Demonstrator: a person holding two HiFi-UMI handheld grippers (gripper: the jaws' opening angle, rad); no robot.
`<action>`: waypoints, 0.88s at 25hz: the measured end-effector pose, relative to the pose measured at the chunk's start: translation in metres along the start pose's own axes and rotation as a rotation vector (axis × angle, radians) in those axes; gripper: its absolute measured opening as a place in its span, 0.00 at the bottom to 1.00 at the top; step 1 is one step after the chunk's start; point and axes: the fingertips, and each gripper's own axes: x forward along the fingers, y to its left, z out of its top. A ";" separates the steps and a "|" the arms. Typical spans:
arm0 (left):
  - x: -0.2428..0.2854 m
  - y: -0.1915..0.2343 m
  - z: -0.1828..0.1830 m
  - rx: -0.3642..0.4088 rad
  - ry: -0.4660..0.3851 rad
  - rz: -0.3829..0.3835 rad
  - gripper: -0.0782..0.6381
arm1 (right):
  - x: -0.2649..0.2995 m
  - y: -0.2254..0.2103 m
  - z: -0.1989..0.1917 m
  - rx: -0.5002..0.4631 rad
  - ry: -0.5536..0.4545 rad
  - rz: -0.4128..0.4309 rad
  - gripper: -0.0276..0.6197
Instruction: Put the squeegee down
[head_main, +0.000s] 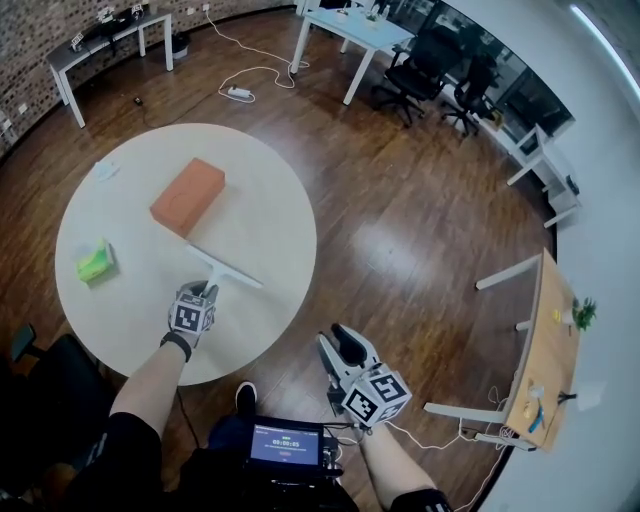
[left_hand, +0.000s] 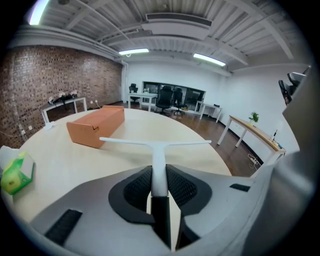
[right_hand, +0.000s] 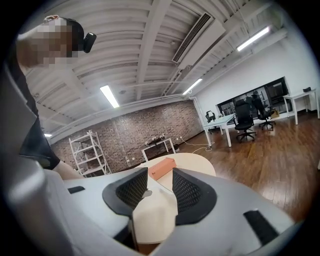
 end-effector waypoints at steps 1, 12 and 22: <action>0.006 0.002 -0.002 0.000 0.012 0.001 0.22 | 0.003 -0.001 0.001 0.001 -0.001 -0.003 0.32; 0.043 0.017 -0.019 -0.007 0.110 0.020 0.22 | 0.035 -0.001 0.006 0.011 -0.010 -0.005 0.32; 0.050 0.014 -0.018 -0.002 0.126 0.025 0.22 | 0.041 -0.003 0.003 0.017 -0.003 -0.008 0.32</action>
